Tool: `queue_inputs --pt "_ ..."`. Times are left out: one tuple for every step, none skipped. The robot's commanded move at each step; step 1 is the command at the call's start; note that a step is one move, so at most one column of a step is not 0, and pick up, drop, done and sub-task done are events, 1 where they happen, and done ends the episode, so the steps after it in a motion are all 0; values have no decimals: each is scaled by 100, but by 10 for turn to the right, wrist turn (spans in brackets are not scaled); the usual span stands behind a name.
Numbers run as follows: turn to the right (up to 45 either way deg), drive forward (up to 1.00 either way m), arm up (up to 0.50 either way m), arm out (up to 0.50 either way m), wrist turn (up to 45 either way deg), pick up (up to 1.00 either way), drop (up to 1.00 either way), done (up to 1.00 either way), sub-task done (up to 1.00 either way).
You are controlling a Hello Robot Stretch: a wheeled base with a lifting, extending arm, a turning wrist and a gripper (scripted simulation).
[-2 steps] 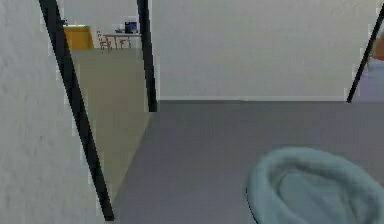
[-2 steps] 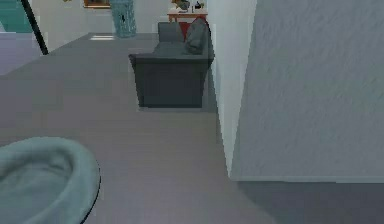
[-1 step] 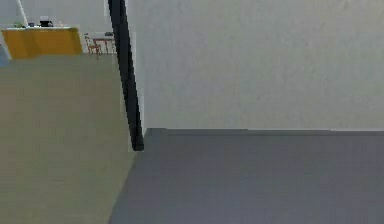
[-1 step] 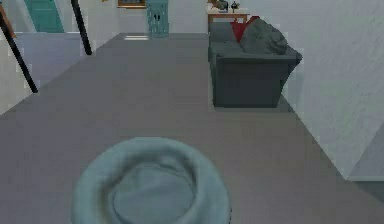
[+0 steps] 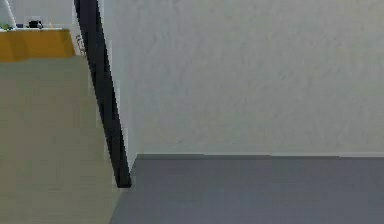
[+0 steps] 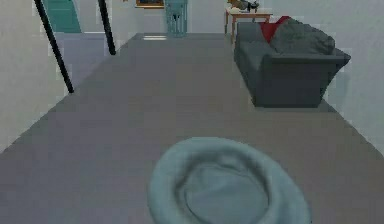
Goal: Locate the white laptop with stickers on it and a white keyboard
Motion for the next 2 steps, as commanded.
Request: queue_inputs --pt "390 0 0 0 0 0 0 0 0" --pt "0 95 0 0 0 0 0 0 0"
